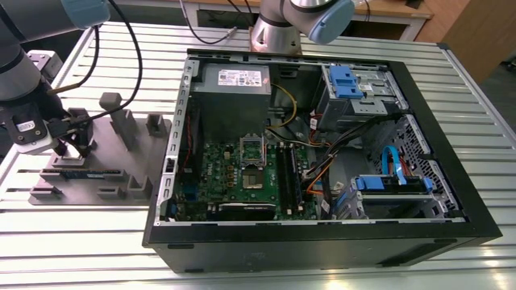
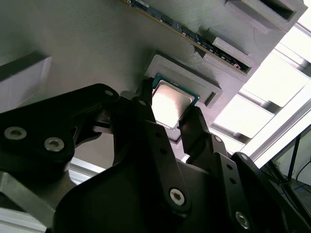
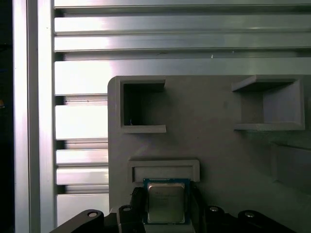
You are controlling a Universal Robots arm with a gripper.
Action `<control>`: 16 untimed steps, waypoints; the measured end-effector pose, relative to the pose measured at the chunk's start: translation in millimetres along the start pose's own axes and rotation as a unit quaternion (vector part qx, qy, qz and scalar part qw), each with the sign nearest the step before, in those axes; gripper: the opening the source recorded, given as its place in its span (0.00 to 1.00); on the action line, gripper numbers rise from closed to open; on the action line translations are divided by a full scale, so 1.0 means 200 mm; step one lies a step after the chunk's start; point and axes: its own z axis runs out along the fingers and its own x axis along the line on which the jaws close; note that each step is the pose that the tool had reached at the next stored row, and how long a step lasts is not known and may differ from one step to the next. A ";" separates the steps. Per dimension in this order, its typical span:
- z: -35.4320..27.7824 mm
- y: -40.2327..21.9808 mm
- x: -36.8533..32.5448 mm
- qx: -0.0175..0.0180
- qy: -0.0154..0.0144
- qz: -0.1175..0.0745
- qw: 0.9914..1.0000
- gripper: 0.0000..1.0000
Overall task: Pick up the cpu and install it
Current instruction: 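Pick up the cpu and move it towards the insertion slot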
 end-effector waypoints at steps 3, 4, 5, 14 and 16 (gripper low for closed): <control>0.000 0.000 0.000 0.000 0.000 0.000 1.000 0.47; 0.000 0.000 0.000 0.000 0.000 0.000 1.000 0.47; 0.000 0.000 0.000 0.000 0.000 0.000 1.000 0.47; -0.023 0.001 0.000 0.000 0.000 0.000 1.000 0.47; -0.035 0.001 -0.001 0.000 0.000 0.000 1.000 0.47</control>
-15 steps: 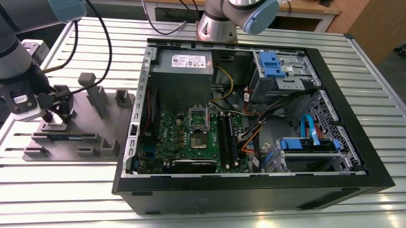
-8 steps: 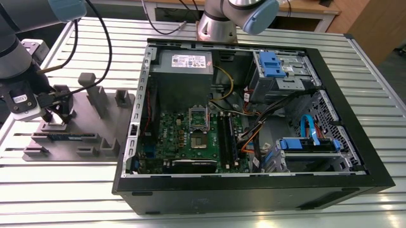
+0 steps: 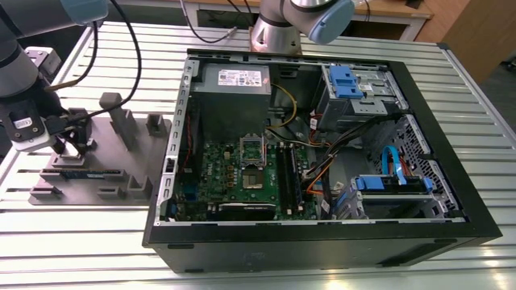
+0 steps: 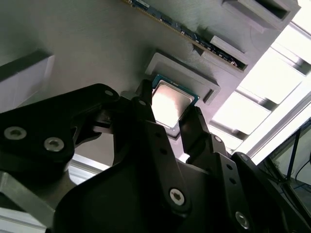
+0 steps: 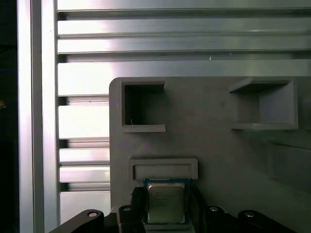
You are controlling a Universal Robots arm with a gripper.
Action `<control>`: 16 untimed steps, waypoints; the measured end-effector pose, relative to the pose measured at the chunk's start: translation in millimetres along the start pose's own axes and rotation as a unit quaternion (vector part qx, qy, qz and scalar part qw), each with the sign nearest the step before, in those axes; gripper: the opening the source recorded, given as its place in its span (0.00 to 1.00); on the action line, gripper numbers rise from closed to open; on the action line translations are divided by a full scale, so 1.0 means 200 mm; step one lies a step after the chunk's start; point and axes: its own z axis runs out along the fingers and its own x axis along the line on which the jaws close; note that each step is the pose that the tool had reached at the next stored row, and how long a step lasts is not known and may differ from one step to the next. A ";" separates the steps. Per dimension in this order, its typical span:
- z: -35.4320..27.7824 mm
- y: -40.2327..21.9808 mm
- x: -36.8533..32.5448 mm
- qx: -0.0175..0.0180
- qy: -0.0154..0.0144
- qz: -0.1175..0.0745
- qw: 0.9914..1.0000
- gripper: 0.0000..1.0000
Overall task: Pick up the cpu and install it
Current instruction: 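Pick up the cpu and move it towards the insertion slot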
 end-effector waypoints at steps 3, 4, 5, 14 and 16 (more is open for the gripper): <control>-0.026 0.001 0.000 0.000 0.000 0.000 1.000 0.47; -0.034 0.001 -0.001 0.000 0.000 0.000 1.000 0.47; -0.045 0.001 -0.001 0.000 0.000 0.000 1.000 0.47; -0.122 0.003 -0.003 0.000 0.000 0.000 1.000 0.47; -0.122 0.003 -0.003 0.000 0.000 0.000 1.000 0.47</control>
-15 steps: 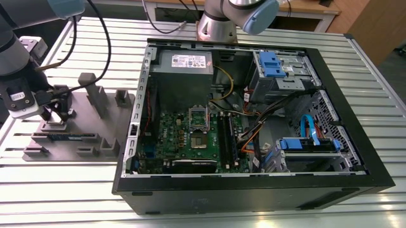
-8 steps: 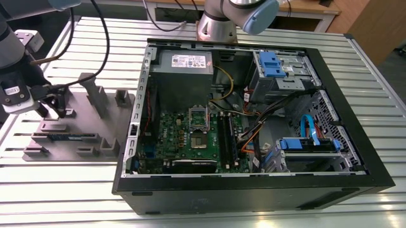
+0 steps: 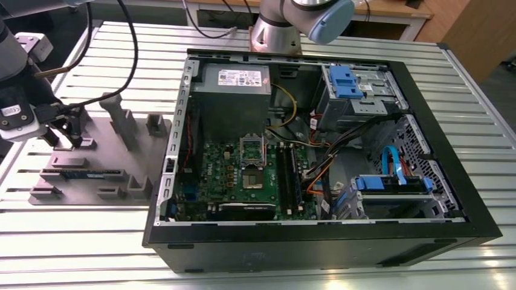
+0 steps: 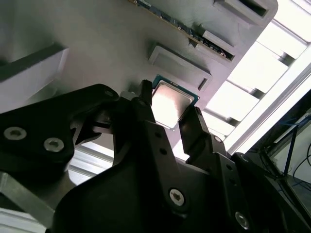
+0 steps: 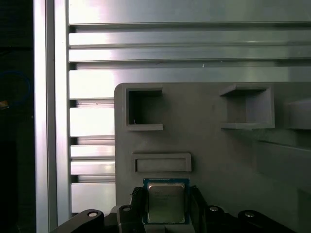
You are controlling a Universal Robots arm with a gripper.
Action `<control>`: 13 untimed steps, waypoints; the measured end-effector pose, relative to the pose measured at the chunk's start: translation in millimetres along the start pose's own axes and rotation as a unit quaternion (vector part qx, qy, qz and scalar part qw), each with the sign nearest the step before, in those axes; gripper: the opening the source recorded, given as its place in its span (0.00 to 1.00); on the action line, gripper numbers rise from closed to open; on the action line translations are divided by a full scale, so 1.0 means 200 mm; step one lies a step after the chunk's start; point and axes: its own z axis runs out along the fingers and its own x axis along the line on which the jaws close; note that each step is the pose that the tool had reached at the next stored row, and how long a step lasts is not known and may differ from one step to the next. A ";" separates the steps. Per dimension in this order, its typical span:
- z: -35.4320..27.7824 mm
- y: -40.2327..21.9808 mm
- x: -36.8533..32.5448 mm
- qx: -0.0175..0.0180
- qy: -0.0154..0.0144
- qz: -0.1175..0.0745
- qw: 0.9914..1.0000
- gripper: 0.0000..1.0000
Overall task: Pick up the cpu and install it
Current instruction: 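Pick up the cpu and move it towards the insertion slot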
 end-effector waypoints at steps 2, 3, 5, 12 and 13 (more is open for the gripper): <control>-0.001 0.000 0.000 0.000 0.000 0.000 1.000 0.47; -0.001 0.000 0.000 0.000 0.000 0.000 1.000 0.47; -0.001 0.000 0.000 0.000 0.000 0.000 1.000 0.47; -0.003 0.000 0.000 0.000 0.000 0.000 1.000 0.47; -0.008 0.000 0.000 0.000 0.000 0.000 1.000 0.47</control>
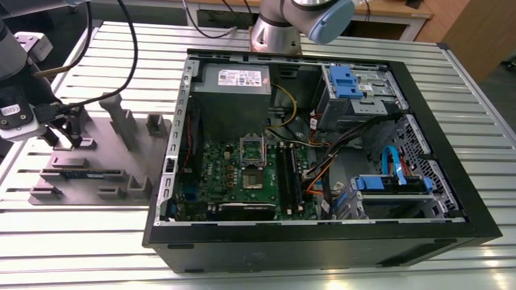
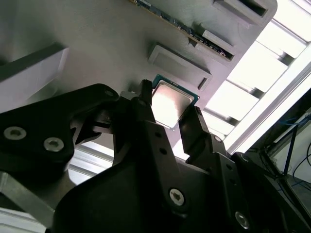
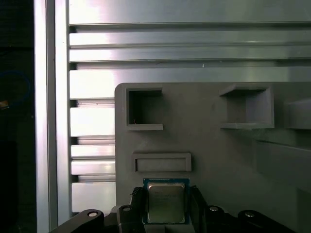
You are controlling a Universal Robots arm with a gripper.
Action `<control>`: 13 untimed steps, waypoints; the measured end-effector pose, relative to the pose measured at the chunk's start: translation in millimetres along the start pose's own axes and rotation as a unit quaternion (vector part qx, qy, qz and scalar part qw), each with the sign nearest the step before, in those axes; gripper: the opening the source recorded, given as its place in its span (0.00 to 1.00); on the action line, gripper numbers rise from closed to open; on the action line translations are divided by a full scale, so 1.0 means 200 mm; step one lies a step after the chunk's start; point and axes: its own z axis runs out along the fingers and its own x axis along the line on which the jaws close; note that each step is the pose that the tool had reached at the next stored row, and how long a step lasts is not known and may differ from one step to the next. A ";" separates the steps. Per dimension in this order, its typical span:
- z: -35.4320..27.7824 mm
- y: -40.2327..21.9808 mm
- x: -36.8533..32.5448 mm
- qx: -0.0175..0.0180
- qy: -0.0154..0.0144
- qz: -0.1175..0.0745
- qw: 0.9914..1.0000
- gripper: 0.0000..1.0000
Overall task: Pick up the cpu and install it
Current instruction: 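Pick up the cpu and move it towards the insertion slot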
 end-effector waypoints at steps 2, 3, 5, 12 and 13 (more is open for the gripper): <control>-0.014 0.001 0.000 0.000 0.000 0.000 1.000 0.47; -0.025 0.001 -0.001 0.000 0.000 0.000 1.000 0.47; -0.050 0.001 -0.001 0.000 0.000 0.000 1.000 0.47; -0.144 0.004 -0.002 0.000 0.000 0.000 1.000 0.47; -0.157 0.004 -0.002 0.000 0.000 0.000 1.000 0.47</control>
